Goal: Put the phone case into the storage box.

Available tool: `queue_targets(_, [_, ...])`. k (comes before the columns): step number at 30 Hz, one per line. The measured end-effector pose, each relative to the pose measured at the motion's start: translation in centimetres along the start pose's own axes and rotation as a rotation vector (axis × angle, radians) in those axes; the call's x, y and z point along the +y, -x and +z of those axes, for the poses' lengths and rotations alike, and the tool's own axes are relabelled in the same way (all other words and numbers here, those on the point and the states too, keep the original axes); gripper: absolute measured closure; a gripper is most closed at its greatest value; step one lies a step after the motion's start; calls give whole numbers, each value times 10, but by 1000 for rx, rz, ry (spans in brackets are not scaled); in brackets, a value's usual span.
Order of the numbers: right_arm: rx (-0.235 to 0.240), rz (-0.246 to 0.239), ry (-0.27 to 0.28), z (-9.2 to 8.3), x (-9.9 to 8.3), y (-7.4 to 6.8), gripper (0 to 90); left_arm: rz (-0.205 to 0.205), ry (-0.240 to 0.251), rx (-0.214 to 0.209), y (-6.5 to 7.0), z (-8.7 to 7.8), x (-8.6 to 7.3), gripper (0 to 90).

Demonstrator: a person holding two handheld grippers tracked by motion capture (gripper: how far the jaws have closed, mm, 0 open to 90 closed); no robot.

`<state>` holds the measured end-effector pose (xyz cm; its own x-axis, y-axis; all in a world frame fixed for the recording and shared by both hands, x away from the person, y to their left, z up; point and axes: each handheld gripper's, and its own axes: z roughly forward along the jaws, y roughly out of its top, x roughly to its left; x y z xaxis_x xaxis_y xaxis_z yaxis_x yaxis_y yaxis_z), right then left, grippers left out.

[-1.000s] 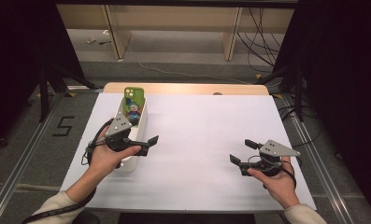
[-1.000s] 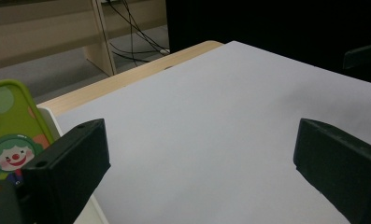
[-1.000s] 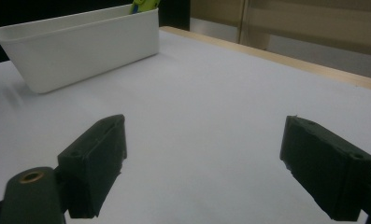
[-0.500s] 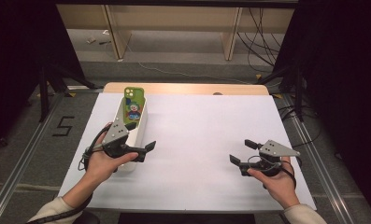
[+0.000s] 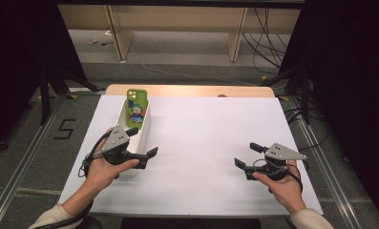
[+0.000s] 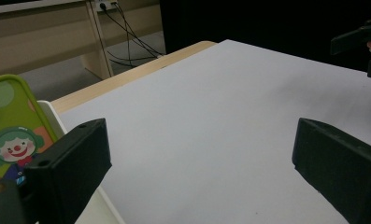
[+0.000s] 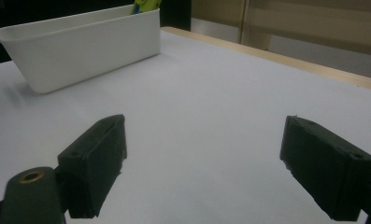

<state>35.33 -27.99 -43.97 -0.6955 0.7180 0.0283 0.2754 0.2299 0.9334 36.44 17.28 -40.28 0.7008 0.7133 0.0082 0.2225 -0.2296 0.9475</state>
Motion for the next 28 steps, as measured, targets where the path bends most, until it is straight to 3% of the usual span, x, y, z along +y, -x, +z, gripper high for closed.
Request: queue_targets(28, [-7,3,6,-3,0,2,158,-17,23,25,2,-1,-7,45])
